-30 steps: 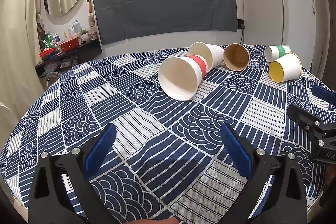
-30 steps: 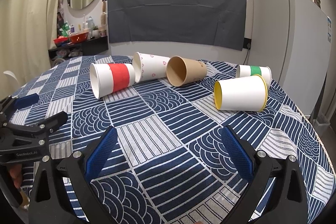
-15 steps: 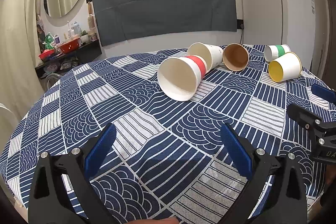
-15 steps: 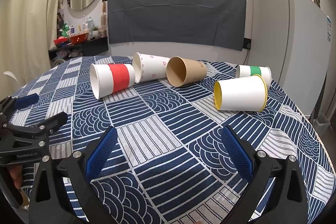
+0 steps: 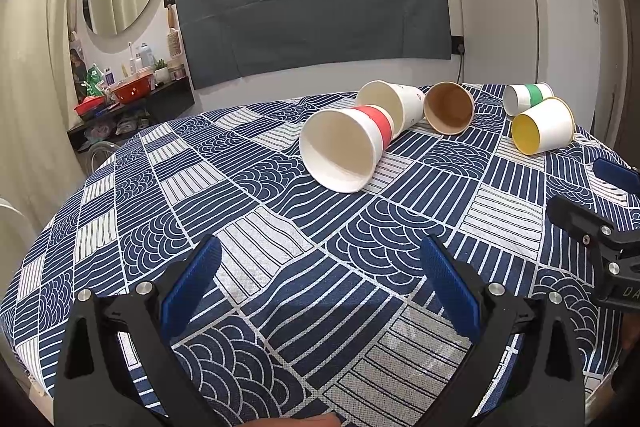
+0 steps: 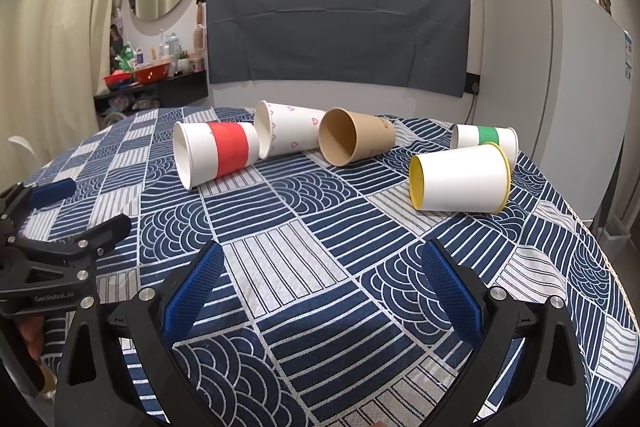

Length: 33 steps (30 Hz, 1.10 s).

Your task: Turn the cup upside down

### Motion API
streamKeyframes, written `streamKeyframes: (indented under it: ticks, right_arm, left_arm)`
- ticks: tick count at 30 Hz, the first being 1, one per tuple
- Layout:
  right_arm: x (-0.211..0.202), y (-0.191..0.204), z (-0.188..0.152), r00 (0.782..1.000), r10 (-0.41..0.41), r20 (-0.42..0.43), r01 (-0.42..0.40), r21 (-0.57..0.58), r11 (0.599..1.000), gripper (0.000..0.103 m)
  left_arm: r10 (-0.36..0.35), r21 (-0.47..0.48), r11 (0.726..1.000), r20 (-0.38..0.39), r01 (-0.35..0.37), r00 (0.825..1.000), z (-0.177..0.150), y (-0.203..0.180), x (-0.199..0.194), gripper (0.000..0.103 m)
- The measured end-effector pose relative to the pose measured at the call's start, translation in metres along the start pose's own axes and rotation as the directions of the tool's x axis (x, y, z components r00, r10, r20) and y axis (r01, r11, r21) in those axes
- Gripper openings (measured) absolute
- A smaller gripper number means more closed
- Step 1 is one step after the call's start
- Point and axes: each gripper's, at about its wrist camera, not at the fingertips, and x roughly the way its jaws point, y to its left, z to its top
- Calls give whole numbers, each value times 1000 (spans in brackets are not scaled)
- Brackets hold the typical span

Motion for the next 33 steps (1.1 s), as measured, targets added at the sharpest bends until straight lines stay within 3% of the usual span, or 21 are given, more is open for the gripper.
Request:
streamKeyframes:
  ticks: [15, 20, 23, 26, 33]
  right_arm:
    - [3, -4, 0, 999, 28, -22, -28, 17, 999, 95]
    - [1, 0, 0, 1000, -15, -10, 15, -19, 1000, 95]
    - [-2, 1, 1, 1000, 0, -7, -1, -37, 999, 95]
    - [-7, -8, 6, 1000, 15, -2, -15, -12, 1000, 95]
    - [-11, -40, 34, 997, 71, -16, -69, 94, 993, 95]
  left_arm:
    - [-11, 4, 1000, -13, 11, 1000, 0, -2, 2, 97]
    - [-73, 9, 997, -40, 73, 997, 1, -1, 5, 97]
    - [-75, -13, 997, -50, 75, 996, 2, 3, 7, 97]
    - [-100, -32, 995, -73, 98, 992, 5, 10, 11, 97]
    - [-70, 54, 996, -99, 75, 993, 31, 23, 17, 97]
